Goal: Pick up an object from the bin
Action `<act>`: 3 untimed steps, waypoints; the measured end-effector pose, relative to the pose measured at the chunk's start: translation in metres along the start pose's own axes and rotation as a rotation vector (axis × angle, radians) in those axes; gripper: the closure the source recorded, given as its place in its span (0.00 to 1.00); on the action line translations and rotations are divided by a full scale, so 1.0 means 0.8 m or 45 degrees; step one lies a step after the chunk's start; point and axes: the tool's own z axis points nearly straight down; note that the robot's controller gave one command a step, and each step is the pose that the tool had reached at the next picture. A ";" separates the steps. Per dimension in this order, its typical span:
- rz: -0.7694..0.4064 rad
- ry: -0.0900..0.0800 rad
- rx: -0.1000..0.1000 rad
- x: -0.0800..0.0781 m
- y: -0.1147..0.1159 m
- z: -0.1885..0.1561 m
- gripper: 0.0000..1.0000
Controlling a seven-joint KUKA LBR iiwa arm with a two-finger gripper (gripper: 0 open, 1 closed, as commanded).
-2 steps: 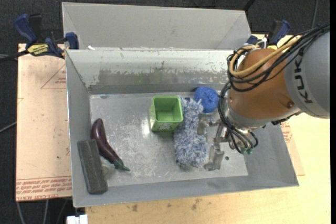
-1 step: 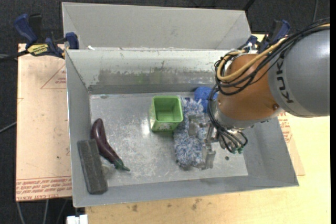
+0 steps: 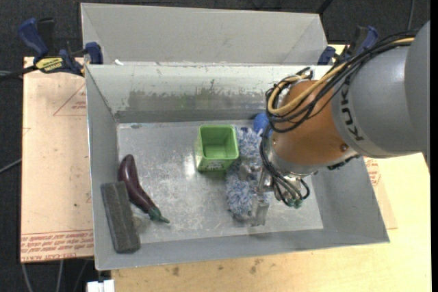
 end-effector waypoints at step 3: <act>0.013 -0.002 0.001 0.012 -0.005 -0.105 1.00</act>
Offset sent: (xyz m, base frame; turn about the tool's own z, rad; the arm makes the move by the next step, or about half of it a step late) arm 0.0000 0.0000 0.0000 0.0000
